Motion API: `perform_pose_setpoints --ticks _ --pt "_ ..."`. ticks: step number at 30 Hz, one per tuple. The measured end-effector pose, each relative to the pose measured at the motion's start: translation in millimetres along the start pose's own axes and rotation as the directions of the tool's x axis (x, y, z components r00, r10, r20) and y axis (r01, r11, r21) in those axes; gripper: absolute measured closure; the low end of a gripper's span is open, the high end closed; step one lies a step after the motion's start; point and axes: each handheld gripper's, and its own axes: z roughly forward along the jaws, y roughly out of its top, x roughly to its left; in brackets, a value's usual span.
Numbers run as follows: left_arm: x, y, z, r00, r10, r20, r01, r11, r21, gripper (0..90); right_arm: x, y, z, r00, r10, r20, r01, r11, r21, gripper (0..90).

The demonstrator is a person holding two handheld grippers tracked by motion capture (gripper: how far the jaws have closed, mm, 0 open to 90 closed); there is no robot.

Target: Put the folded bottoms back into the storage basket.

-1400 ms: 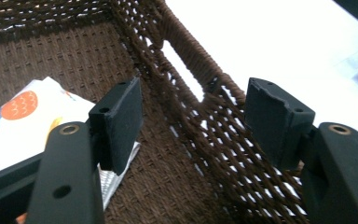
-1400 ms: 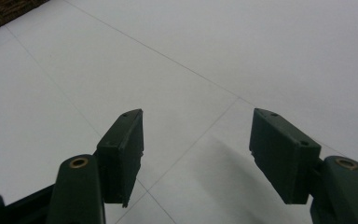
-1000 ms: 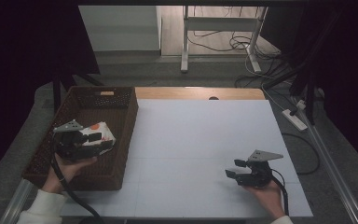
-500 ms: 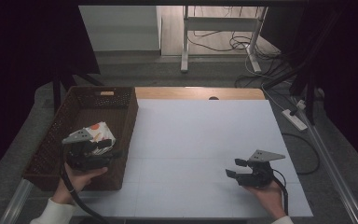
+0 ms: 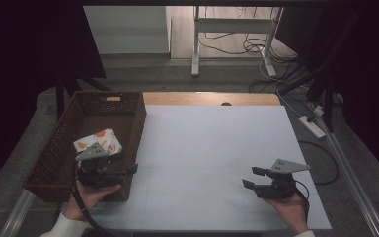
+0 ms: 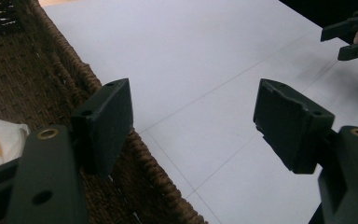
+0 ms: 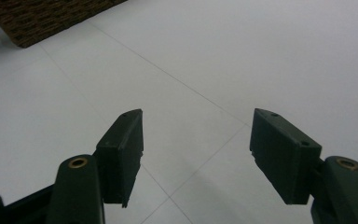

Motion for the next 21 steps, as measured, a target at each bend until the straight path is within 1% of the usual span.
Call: perform_pose_setpoints --ticks 7,14,21 --pt "-1.4 -0.4 -0.3 1.0000 0.004 0.001 -0.004 1.0000 -0.003 27.4 0.6 0.2 0.6 1.0000 -0.008 -0.004 0.008 1.000 0.003 34.5" --pt "-1.7 -0.2 -0.5 1.0000 0.006 0.001 -0.006 1.0000 -0.005 27.3 1.1 0.6 -0.9 0.9999 -0.016 -0.004 0.016 1.000 -0.005 34.4" --pt "-1.4 0.3 -1.3 1.0000 0.000 -0.005 0.000 1.0000 -0.010 27.2 0.7 0.1 -1.1 0.9998 -0.017 -0.008 0.017 1.000 -0.007 34.2"
